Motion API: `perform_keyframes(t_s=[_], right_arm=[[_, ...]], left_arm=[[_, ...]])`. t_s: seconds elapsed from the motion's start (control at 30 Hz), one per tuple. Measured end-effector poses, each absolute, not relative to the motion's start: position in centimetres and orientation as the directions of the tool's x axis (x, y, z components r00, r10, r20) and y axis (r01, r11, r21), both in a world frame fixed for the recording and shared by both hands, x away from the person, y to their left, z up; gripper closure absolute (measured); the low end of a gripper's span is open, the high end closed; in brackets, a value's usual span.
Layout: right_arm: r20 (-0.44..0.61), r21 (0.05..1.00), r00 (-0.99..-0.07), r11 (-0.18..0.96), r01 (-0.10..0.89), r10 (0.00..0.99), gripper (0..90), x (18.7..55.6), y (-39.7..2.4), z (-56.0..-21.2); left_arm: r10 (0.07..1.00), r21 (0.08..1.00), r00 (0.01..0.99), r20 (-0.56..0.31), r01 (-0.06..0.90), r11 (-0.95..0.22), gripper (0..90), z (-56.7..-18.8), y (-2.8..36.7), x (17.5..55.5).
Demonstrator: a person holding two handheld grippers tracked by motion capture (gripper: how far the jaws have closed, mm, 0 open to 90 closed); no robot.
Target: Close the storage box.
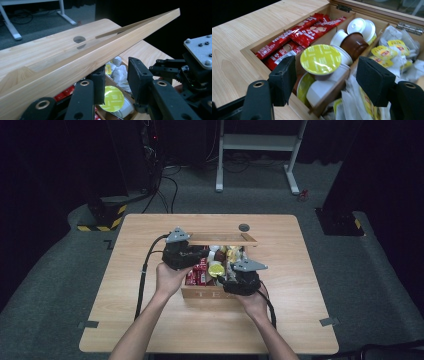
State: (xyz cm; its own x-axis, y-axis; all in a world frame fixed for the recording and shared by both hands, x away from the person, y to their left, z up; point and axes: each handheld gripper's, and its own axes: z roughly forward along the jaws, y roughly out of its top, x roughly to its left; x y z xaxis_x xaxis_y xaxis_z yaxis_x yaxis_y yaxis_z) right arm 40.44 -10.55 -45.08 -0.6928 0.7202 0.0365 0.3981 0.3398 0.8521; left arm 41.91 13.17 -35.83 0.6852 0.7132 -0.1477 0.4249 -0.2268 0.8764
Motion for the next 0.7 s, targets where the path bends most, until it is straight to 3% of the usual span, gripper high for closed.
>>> perform_keyframes(t_s=[0.7], right_arm=[[0.003, 0.796, -0.678, 0.409, 0.447, 0.735, 36.2, 42.6, -7.1, -46.6]], left_arm=[[0.711, 0.876, 0.686, -0.155, 0.428, -0.222, 67.7, -35.6, 13.2, 42.1]])
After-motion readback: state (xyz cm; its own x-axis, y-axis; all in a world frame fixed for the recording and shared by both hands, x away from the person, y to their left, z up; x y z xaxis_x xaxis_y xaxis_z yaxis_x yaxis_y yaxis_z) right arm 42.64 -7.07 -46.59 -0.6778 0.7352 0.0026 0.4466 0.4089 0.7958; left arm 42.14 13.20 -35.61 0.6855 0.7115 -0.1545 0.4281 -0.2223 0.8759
